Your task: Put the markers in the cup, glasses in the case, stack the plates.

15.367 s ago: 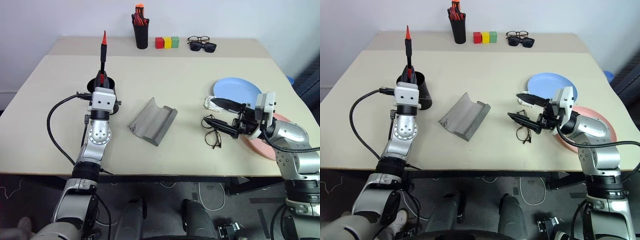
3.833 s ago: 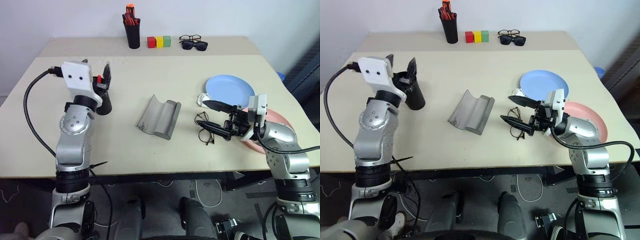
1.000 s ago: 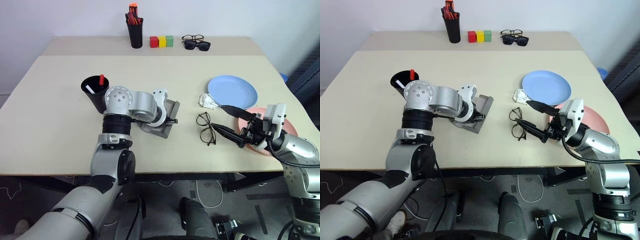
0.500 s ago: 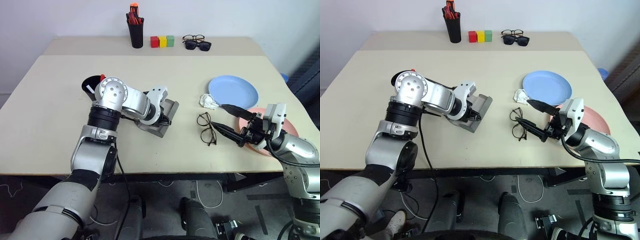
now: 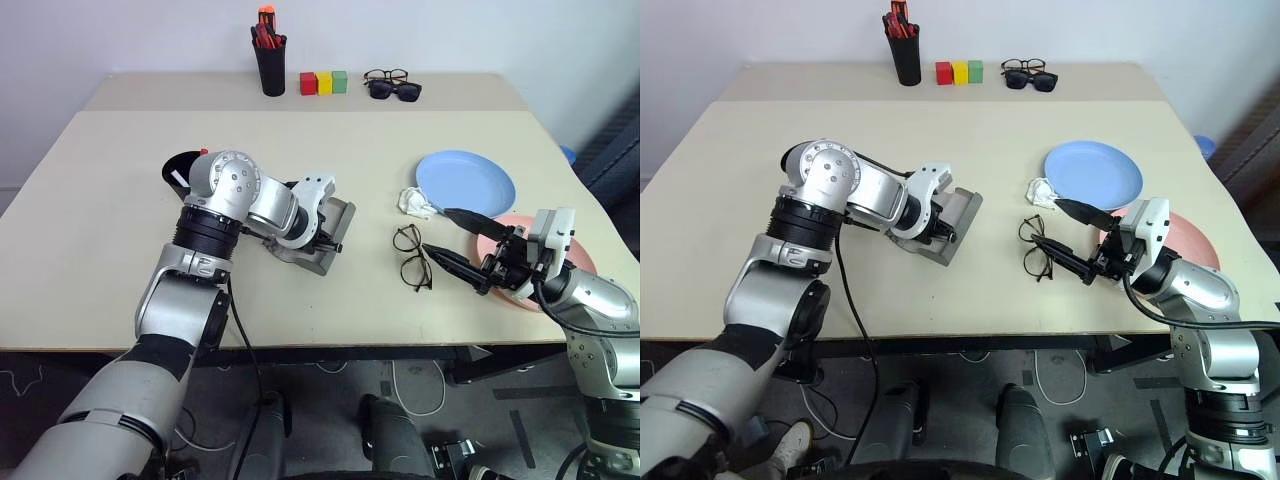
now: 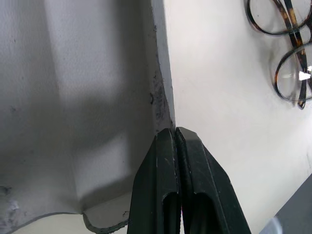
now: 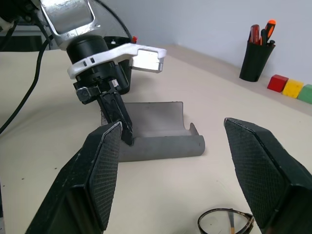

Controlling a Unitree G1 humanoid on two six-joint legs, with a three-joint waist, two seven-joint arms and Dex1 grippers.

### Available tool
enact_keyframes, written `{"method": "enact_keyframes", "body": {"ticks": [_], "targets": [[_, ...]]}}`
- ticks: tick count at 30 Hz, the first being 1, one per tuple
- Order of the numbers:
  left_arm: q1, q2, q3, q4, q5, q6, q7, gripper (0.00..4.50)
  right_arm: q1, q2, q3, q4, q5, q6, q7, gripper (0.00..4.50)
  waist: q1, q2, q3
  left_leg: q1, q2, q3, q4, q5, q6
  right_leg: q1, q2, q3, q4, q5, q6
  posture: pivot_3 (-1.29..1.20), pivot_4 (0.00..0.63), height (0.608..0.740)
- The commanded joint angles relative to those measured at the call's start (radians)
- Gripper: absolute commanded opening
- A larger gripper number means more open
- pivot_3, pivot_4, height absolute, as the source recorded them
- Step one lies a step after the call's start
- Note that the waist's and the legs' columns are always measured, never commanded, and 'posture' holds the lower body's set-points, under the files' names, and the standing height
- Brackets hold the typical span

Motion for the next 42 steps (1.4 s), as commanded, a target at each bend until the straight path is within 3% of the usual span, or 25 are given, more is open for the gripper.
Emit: {"method": "enact_keyframes", "body": {"ticks": [1,9,13,18,22,26,31,42], "targets": [[-0.051,0.058,-0.076,-0.088,0.049,-0.003,-0.153,0.05,-0.012,0.007,-0.012,-0.017,0.009,-0.017,-0.006,3.42,-0.001,0.0,0.0,0.0,0.0,0.0,0.0,0.0,0.0,0.0,0.0,0.0,0.0,0.0,0.0,0.0,0.15,0.74],[-0.109,0.098,-0.153,-0.058,0.19,-0.07,-0.371,0.05,-0.007,0.011,-0.011,-0.026,0.008,-0.019,-0.014,3.42,0.002,0.0,0.0,-0.001,0.0,0.0,0.0,0.0,0.0,-0.001,0.0,0.0,-0.001,0.0,0.0,0.0,0.15,0.74],[-0.11,0.144,-0.251,-0.087,0.259,-0.128,-0.493,0.05,-0.01,0.008,-0.012,-0.02,0.009,-0.019,-0.013,3.42,0.0,0.0,0.0,-0.001,0.0,0.0,-0.001,0.0,0.0,-0.001,0.0,0.0,-0.001,0.0,0.0,0.0,0.15,0.74],[-0.112,0.243,-0.462,-0.117,0.385,-0.35,-0.791,0.05,-0.038,0.007,-0.004,-0.005,0.004,-0.016,-0.014,3.42,-0.004,0.0,0.001,-0.001,0.0,0.0,-0.002,0.0,0.0,-0.002,0.0,0.0,-0.001,0.0,0.0,0.0,0.15,0.74],[-0.11,0.279,-0.548,-0.109,0.496,-0.537,-0.979,0.05,-0.041,0.012,0.002,-0.011,0.001,-0.014,-0.02,3.42,0.0,0.0,0.001,-0.001,0.001,0.0,-0.001,0.0,0.0,-0.002,0.0,0.0,-0.001,0.0,-0.001,0.0,0.15,0.74],[-0.062,0.305,-0.572,-0.112,0.6,-0.765,-1.127,0.05,-0.033,0.014,0.005,-0.029,0.003,-0.01,-0.032,3.42,0.002,0.001,0.001,-0.003,0.001,0.0,-0.001,0.0,0.0,-0.002,0.0,0.0,-0.002,0.0,-0.001,0.0,0.15,0.74],[0.036,0.275,-0.51,-0.035,0.704,-1.054,-1.169,0.05,-0.016,0.013,-0.005,-0.039,0.006,-0.014,-0.042,3.42,0.002,0.001,0.001,-0.003,0.001,0.001,-0.001,0.0,0.001,-0.002,-0.001,0.0,-0.002,0.0,-0.001,0.0,0.15,0.74],[0.064,0.245,-0.469,0.232,0.877,-1.472,-1.352,0.05,-0.007,0.019,-0.004,-0.019,-0.001,-0.042,-0.04,3.42,0.0,0.001,0.0,-0.001,0.001,0.001,0.002,0.0,0.002,-0.001,0.0,0.0,0.0,0.001,-0.002,0.0,0.15,0.74]]}}
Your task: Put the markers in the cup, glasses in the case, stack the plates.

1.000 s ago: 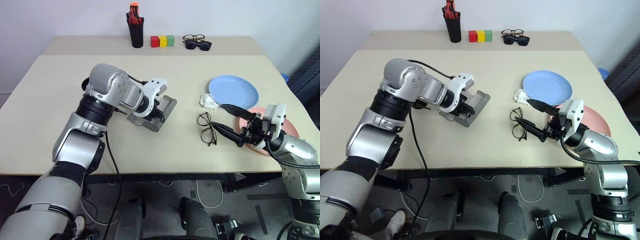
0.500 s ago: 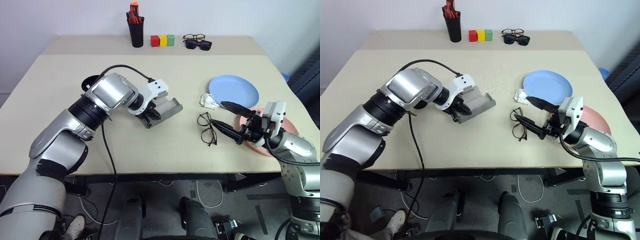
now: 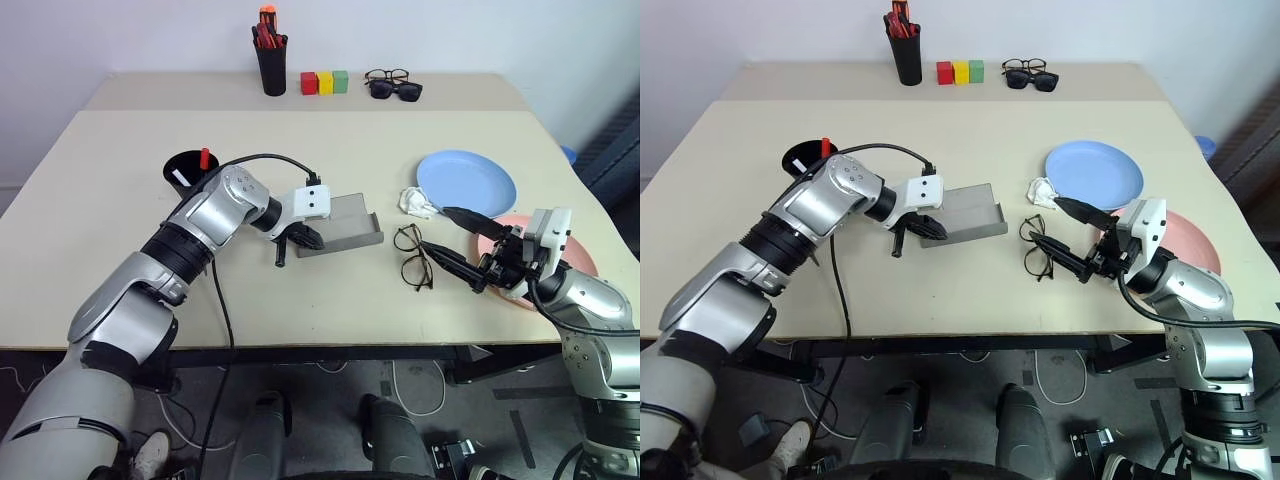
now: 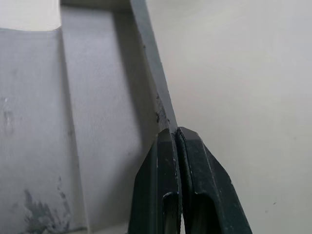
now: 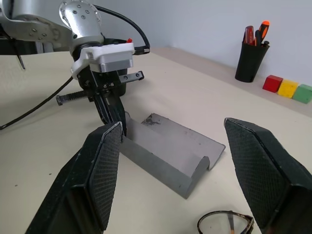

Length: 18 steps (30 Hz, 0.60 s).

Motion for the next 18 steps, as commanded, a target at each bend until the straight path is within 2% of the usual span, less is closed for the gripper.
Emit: {"method": "enact_keyframes", "body": {"ticks": [1,8,14,18], "targets": [[-0.02,-0.002,0.024,0.107,0.072,-0.125,-0.073,0.05,-0.009,0.006,-0.018,-0.021,0.001,-0.028,-0.003,3.42,-0.002,0.0,0.0,0.0,0.0,0.0,0.0,0.0,0.0,0.0,0.0,0.0,0.0,0.0,0.0,0.0,0.15,0.74],[-0.051,-0.024,0.052,0.26,0.168,-0.322,-0.1,0.05,-0.01,0.01,-0.015,-0.02,-0.001,-0.032,-0.008,3.42,-0.002,0.0,0.0,0.001,0.0,0.0,0.0,0.0,0.0,0.0,0.0,0.0,0.002,0.0,0.0,0.0,0.15,0.74],[-0.086,-0.067,0.077,0.359,0.219,-0.368,-0.095,0.05,-0.005,0.01,-0.02,-0.009,-0.003,-0.045,-0.001,3.42,0.0,0.0,0.0,0.001,0.0,0.0,0.002,0.0,0.001,0.001,0.0,0.0,0.002,0.0,0.0,0.0,0.15,0.74],[-0.07,-0.069,0.105,0.328,0.219,-0.363,-0.132,0.05,0.005,0.004,-0.027,-0.02,0.002,-0.039,-0.006,3.42,-0.001,0.0,0.0,0.001,0.0,0.0,0.002,0.001,0.002,0.001,0.0,0.0,0.002,0.0,0.0,0.0,0.15,0.74]]}}
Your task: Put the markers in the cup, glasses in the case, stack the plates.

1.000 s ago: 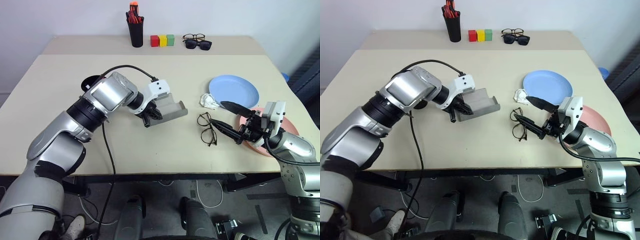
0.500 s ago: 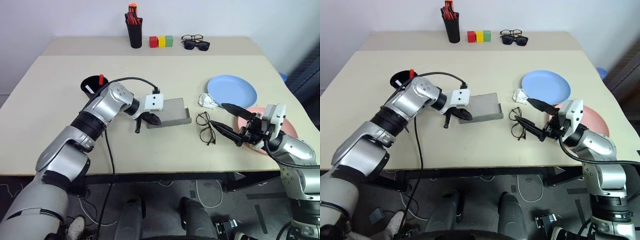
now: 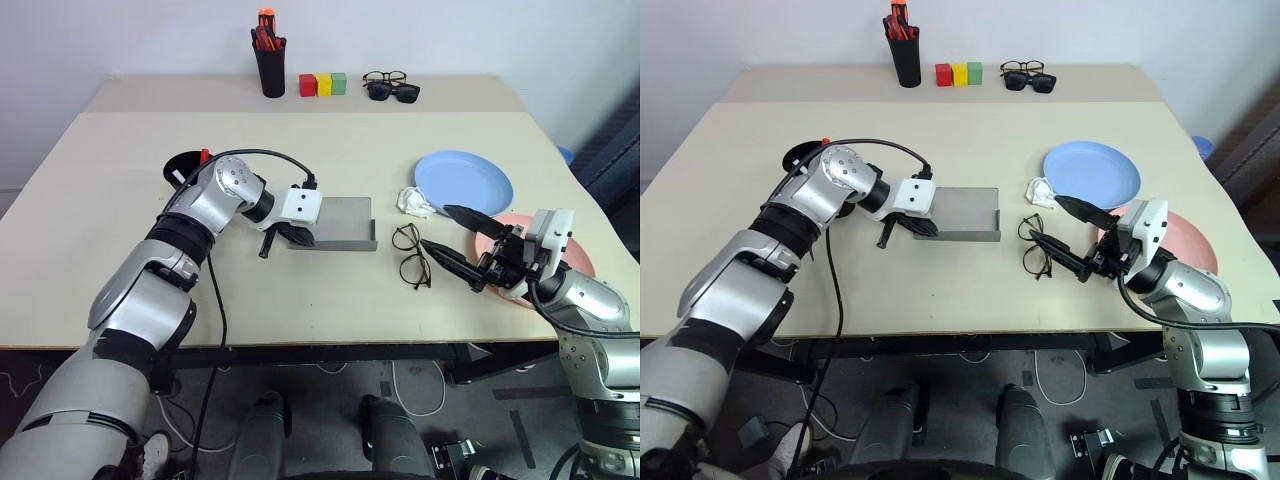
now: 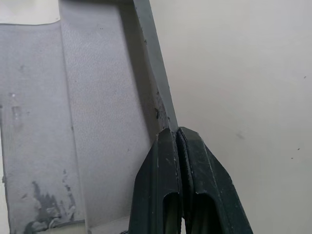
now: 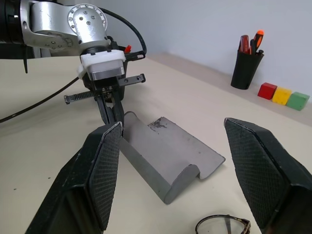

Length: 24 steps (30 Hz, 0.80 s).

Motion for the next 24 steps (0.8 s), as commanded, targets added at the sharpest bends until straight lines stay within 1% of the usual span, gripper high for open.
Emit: {"method": "enact_keyframes", "body": {"ticks": [1,3,4,6,9,13,16,19,20,21,22,24], "targets": [[0.016,0.01,0.024,-0.013,0.033,0.016,-0.03,0.05,0.005,-0.009,-0.027,-0.029,0.006,-0.008,-0.005,3.42,-0.001,0.0,0.0,0.0,0.0,0.0,0.0,0.0,0.0,0.0,0.0,0.0,0.0,0.0,0.0,0.0,0.15,0.74],[0.028,0.012,0.032,-0.037,0.03,0.026,-0.045,0.05,0.007,-0.013,-0.026,-0.035,0.006,0.006,-0.014,3.42,-0.002,0.0,0.0,0.0,0.0,0.0,0.0,0.0,0.0,0.0,0.0,0.0,0.0,0.0,0.0,0.0,0.15,0.74],[0.032,0.012,0.037,-0.045,0.031,0.029,-0.048,0.29,0.007,-0.015,-0.024,-0.038,0.007,0.013,-0.018,3.42,-0.001,0.0,0.0,0.0,0.0,0.0,0.0,0.0,0.0,0.0,0.0,0.0,0.0,0.001,-0.001,0.0,0.15,0.74],[0.048,0.012,0.057,-0.088,0.019,0.05,-0.057,0.87,0.008,-0.023,-0.018,-0.047,-0.002,0.037,-0.035,3.42,-0.001,0.0,0.0,0.0,0.0,0.0,-0.001,0.0,0.0,0.0,0.0,0.0,0.0,0.001,-0.002,0.0,0.15,0.74],[0.069,0.014,0.097,-0.188,-0.006,0.118,-0.064,2.33,0.01,-0.031,-0.018,-0.049,-0.007,0.07,-0.054,3.42,0.001,0.0,0.0,-0.002,0.0,0.0,-0.002,0.0,0.0,-0.002,0.0,0.0,0.0,0.001,-0.001,0.0,0.15,0.74],[0.103,0.037,0.153,-0.366,-0.043,0.236,-0.065,2.33,0.018,-0.037,-0.033,-0.034,-0.008,0.082,-0.053,3.42,0.002,0.0,0.0,-0.003,0.0,0.0,-0.002,0.0,0.0,-0.003,0.0,0.0,-0.001,0.0,-0.001,0.0,0.15,0.74],[0.135,0.053,0.243,-0.561,-0.117,0.39,-0.035,2.33,0.041,-0.045,-0.048,-0.027,-0.019,0.083,-0.059,3.42,0.001,0.0,0.0,-0.003,0.0,0.0,-0.002,0.0,0.0,-0.003,0.0,0.0,0.0,0.0,-0.001,0.0,0.15,0.74],[0.199,0.053,0.359,-0.768,-0.232,0.664,0.043,2.33,0.071,-0.058,-0.052,-0.007,-0.036,0.092,-0.06,3.42,-0.001,0.0,0.0,-0.002,0.0,0.0,-0.002,0.0,0.001,-0.003,0.0,0.0,0.0,0.0,-0.001,0.0,0.15,0.74],[0.268,0.028,0.423,-0.836,-0.265,0.539,0.098,2.33,0.075,-0.065,-0.045,0.006,-0.049,0.097,-0.062,3.42,-0.004,0.001,-0.001,-0.002,0.0,0.0,-0.002,0.0,0.001,-0.003,0.0,0.0,0.001,0.0,0.0,0.0,0.15,0.74],[0.337,0.022,0.468,-0.904,-0.298,0.479,0.12,2.33,0.076,-0.072,-0.037,0.022,-0.061,0.108,-0.064,3.42,-0.009,0.004,-0.002,-0.001,0.0,0.0,-0.002,0.0,0.001,-0.002,0.0,0.0,0.001,0.0,0.0,0.0,0.15,0.74],[0.392,0.046,0.477,-0.966,-0.317,0.486,0.107,2.33,0.075,-0.079,-0.03,0.036,-0.065,0.127,-0.063,3.42,-0.013,0.004,-0.002,0.0,0.0,0.001,-0.003,0.0,0.001,-0.002,0.0,0.001,0.001,0.0,0.0,0.0,0.15,0.74],[0.465,0.097,0.499,-1.078,-0.377,0.614,0.099,2.33,0.057,-0.089,-0.009,0.08,-0.083,0.155,-0.065,3.42,-0.023,0.004,-0.002,0.001,0.001,0.001,-0.003,0.0,0.001,-0.002,0.001,0.002,0.002,0.0,-0.001,0.0,0.15,0.74]]}}
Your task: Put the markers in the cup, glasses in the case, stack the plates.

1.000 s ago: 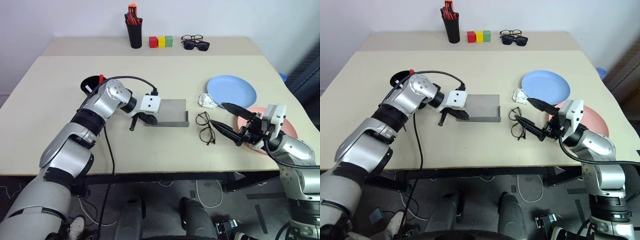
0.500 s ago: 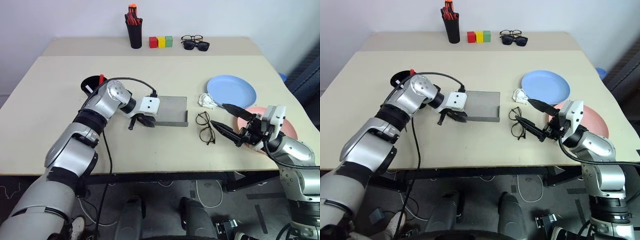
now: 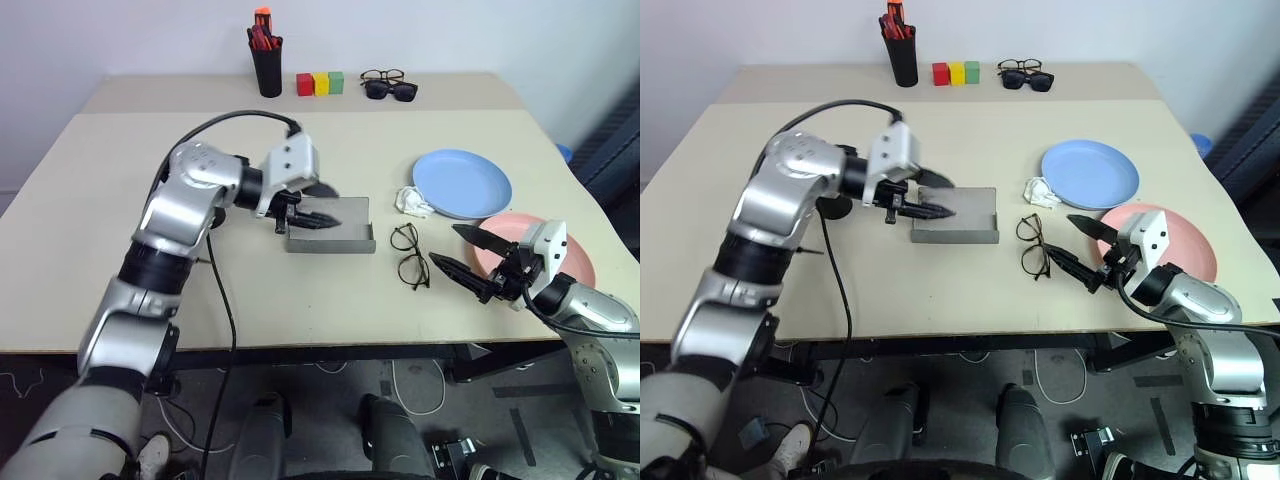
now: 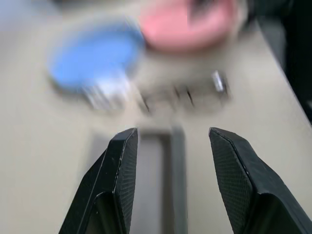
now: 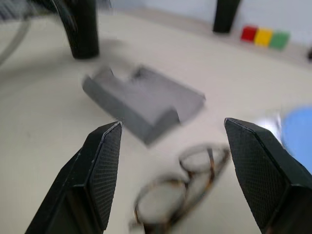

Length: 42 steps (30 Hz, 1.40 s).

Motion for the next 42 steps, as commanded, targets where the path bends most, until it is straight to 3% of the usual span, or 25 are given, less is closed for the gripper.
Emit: {"method": "enact_keyframes", "body": {"ticks": [1,6,9,15,20,42], "targets": [[0.093,0.086,0.068,-0.185,-0.13,0.142,-0.013,2.33,-0.032,-0.027,0.013,0.061,-0.027,0.036,0.003,3.42,-0.006,-0.001,0.001,0.0,0.0,0.0,0.0,0.0,0.0,0.0,0.001,0.0,0.001,0.0,0.0,0.0,0.15,0.74],[0.207,0.177,0.142,-0.278,-0.216,0.093,-0.028,2.33,-0.098,-0.038,0.059,0.158,-0.046,0.105,0.03,3.42,-0.01,-0.001,0.001,0.001,0.002,-0.001,0.002,0.0,0.0,0.0,0.002,0.0,0.002,0.0,-0.001,0.0,0.15,0.74],[0.261,0.132,0.225,-0.264,-0.191,-0.05,0.085,2.33,-0.158,-0.03,0.09,0.224,-0.04,0.146,0.064,3.42,-0.007,0.0,0.001,0.001,0.002,-0.001,0.002,0.0,0.0,0.0,0.002,0.0,0.001,0.001,-0.001,0.0,0.15,0.74],[0.313,0.253,0.27,-0.302,-0.403,0.095,-0.042,2.33,-0.28,0.002,0.158,0.354,-0.057,0.176,0.129,3.42,-0.01,0.0,0.001,0.001,0.002,-0.001,0.002,0.001,0.001,0.0,0.002,0.0,0.001,0.001,-0.002,0.0,0.15,0.74],[0.375,0.326,0.279,-0.338,-0.465,0.137,-0.07,2.33,-0.388,0.034,0.206,0.462,-0.088,0.18,0.162,3.42,-0.012,0.0,0.001,0.0,0.002,-0.001,0.0,0.001,0.001,-0.001,0.003,0.0,0.001,0.001,-0.002,0.0,0.15,0.74],[0.457,0.343,0.27,-0.374,-0.465,0.076,-0.003,2.33,-0.473,0.081,0.247,0.485,-0.128,0.283,0.184,3.42,-0.011,0.0,0.001,0.0,0.002,-0.001,0.0,0.001,0.001,-0.002,0.003,0.0,0.001,0.001,-0.002,0.0,0.15,0.74]]}}
